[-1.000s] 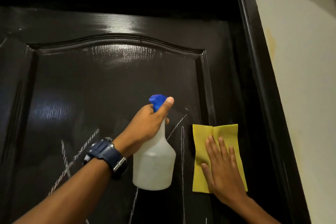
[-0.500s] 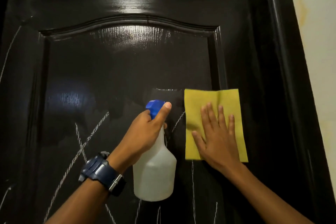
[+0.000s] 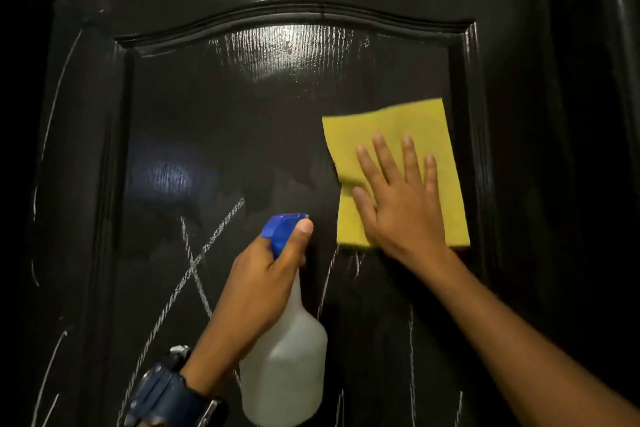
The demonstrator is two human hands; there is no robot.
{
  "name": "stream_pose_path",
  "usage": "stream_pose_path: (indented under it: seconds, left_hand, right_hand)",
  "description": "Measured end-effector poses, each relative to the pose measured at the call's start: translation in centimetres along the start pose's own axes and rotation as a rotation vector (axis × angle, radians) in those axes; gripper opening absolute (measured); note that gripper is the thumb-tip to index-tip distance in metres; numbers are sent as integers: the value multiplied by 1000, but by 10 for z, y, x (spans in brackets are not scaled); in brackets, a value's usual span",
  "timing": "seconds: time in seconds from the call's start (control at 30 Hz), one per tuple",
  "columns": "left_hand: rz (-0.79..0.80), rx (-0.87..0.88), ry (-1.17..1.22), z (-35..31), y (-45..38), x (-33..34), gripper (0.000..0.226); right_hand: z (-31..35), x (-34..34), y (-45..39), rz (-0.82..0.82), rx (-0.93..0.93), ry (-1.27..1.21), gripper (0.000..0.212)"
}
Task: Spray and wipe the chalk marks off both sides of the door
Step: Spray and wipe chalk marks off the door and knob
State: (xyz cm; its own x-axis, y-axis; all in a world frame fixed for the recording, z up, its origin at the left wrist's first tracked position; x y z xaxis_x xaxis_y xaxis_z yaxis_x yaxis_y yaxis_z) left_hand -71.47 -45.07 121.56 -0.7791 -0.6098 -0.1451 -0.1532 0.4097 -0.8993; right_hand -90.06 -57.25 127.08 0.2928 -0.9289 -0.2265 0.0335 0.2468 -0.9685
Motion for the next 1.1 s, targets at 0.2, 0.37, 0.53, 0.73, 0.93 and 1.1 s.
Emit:
stream_pose_path:
  seconds: [0.2,0.37,0.53,0.73,0.93,1.1]
  left_hand:
    - [26,24,10,-1,-3,-14,67]
    - [27,-6,-18,1,5,-30,72]
    - [34,-9,-51,9,10,-32,74]
    - [14,3,-16,12,11,-33,77]
    - [10,32,-45,5,16,-49,73]
    - [-37,2,-34,18,32,-63,74]
  right_hand:
    - [-4,27,167,167,-25,61,71]
    - [23,-1,3,56,71,-44,65]
    - [47,-9,-77,5,147,-49,66]
    - [11,17,80,23,40,0,67]
    - [-6,33,193,174,-130,91,64]
    - [68,25,60,39,-90,19,62]
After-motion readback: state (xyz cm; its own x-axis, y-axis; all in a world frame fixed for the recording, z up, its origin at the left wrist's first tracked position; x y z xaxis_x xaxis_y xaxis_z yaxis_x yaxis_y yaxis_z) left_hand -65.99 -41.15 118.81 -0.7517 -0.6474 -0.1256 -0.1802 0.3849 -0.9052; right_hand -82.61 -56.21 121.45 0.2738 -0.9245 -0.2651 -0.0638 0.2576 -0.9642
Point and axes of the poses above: each hand's wrist, its own y-axis away from the middle knuckle, its own x-axis out of the palm, z = x × y, the point moved 2 cm from there along -y, towards the middle knuckle, and after that the axes turned 14 degrees about x, right-handed, at the moved point
